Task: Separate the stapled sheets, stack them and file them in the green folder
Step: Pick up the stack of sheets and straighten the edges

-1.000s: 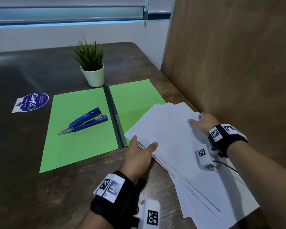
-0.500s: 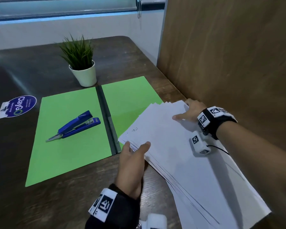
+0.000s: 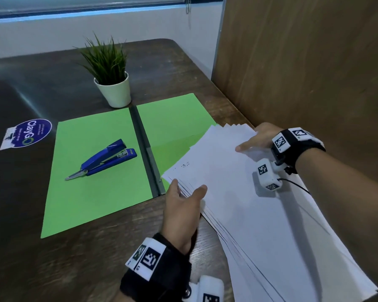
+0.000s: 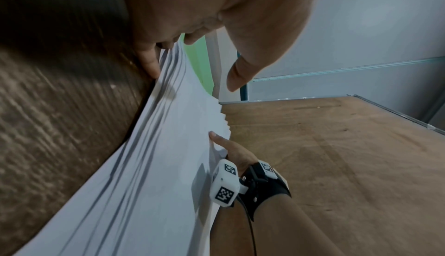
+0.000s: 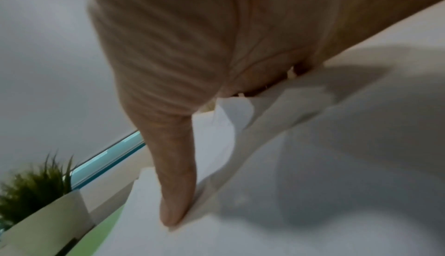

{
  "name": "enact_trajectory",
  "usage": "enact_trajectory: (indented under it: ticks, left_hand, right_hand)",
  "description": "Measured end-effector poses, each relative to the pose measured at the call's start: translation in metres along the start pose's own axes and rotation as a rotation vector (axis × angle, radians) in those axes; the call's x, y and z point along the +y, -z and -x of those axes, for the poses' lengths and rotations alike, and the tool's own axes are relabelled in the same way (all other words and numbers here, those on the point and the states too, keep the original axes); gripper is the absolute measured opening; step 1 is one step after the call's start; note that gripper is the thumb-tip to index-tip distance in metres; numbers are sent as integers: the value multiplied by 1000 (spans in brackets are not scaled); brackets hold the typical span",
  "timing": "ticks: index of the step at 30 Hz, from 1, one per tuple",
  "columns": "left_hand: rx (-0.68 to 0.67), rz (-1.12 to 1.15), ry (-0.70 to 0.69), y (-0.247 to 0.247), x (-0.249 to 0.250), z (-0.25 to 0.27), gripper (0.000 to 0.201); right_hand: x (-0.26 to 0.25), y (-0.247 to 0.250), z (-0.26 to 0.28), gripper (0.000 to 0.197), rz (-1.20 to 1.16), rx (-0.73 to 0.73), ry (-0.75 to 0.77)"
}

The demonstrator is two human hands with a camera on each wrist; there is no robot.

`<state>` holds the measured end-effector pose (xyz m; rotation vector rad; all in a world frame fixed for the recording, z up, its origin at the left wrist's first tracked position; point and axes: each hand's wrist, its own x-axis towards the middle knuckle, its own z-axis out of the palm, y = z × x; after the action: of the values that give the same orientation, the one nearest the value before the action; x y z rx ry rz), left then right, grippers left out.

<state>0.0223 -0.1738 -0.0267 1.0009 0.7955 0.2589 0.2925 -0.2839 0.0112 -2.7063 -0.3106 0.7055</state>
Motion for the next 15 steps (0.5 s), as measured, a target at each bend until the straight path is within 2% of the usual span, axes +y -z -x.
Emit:
enact_trajectory:
  ticks: [3,6,8,12,15]
  left_hand:
    - [-6,-25,-7,4,-4,-6,90]
    - [-15,-23,-52,5,-8,-8,85]
    - [2,-83,-104,7,-12,-10,73]
    - [26,-156,-192,14,-15,-4,55]
    - [70,-83,-215,23,-7,0,63]
  right_hand:
    - [12,12,12,58,15,-18,-16]
    - [21,16,20,64,83,-127,12]
    - [31,13,20,63,106,-169,27]
    - [30,17,47,45,-72,-137,109]
    - [23,29,83,24,-290,-183,155]
